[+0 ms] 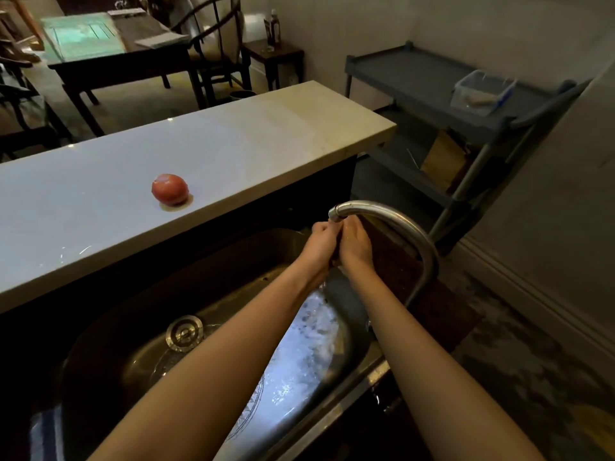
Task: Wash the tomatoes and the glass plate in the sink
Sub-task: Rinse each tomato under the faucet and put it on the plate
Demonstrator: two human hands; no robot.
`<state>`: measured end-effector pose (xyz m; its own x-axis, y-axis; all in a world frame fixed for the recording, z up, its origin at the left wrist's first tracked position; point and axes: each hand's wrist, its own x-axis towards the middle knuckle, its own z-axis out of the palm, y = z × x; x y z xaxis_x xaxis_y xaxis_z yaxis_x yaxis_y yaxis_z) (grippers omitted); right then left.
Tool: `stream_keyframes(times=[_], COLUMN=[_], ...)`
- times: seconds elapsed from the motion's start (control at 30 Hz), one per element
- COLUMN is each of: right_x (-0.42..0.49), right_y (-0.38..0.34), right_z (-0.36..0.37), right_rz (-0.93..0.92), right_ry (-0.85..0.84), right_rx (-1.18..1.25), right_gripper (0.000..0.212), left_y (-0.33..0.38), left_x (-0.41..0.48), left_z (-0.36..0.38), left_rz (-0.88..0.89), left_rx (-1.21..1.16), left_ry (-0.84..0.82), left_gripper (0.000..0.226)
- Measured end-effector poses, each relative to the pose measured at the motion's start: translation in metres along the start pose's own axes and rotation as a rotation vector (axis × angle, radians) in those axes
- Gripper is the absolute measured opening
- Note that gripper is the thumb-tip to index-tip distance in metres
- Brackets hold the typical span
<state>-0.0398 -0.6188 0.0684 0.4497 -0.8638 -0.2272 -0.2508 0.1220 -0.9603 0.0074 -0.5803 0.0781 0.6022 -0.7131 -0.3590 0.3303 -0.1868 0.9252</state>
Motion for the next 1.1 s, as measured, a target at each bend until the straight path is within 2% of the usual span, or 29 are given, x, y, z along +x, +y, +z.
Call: stream_keyframes(times=[0.07, 0.13, 0.2, 0.27, 0.37, 0.53, 0.57, 0.63, 0.7, 0.77, 0.9, 0.97, 1.03, 1.1], right_x=[-0.007, -0.015, -0.011, -0.002, 0.007, -0.006, -0.004, 0.003, 0.01, 0.008, -0.001, 0.003, 0.012, 0.013], right_y=[0.002, 0.006, 0.005, -0.005, -0.013, 0.0, 0.0, -0.005, -0.007, -0.005, 0.003, -0.001, -0.007, -0.011], right_z=[0.001, 0.001, -0.001, -0.002, -0.002, -0.001, -0.002, -0.001, 0.001, 0.004, 0.003, 0.001, -0.001, 0.0], right_rz=[-0.071, -0.178, -0.211, -0.102, 0.012, -0.179, -0.171, -0.041, 0.068, 0.023, -0.188, -0.108, 0.002, -0.02], right_ry=[-0.088, -0.193, -0.16, -0.036, 0.021, -0.197, -0.191, -0.102, -0.017, -0.022, -0.161, -0.109, -0.03, -0.018], right_rx=[-0.119, -0.22, -0.223, -0.111, -0.06, -0.196, -0.178, -0.049, 0.046, -0.041, -0.175, -0.125, -0.016, -0.061], right_gripper=[0.04, 0.056, 0.047, 0.028, 0.033, 0.037, 0.035, 0.029, 0.034, 0.033, 0.032, 0.023, 0.027, 0.027], left_y=[0.004, 0.008, 0.009, 0.009, 0.007, 0.006, 0.006, 0.007, 0.007, 0.006, 0.006, 0.004, 0.001, 0.002], left_x=[0.005, 0.011, 0.008, 0.004, 0.0, 0.0, 0.001, 0.0, -0.002, -0.003, 0.002, 0.002, 0.0, 0.001], left_z=[-0.003, -0.012, -0.015, -0.009, 0.001, -0.016, -0.017, -0.013, -0.004, 0.001, -0.008, -0.005, 0.004, 0.008], left_rz=[0.002, -0.011, -0.064, -0.095, -0.091, -0.086, -0.082, -0.076, -0.077, -0.074, -0.031, -0.037, -0.021, -0.022], left_rx=[-0.008, -0.047, -0.064, -0.048, -0.02, -0.101, -0.094, -0.084, -0.092, -0.129, -0.163, -0.128, -0.092, -0.153], left_ry=[0.089, 0.116, 0.025, -0.039, -0.039, -0.022, -0.03, -0.032, -0.019, 0.025, 0.074, 0.04, -0.021, 0.017], left_gripper=[0.028, 0.035, 0.038, 0.033, 0.035, 0.05, 0.052, 0.048, 0.041, 0.04, 0.033, 0.035, 0.035, 0.026])
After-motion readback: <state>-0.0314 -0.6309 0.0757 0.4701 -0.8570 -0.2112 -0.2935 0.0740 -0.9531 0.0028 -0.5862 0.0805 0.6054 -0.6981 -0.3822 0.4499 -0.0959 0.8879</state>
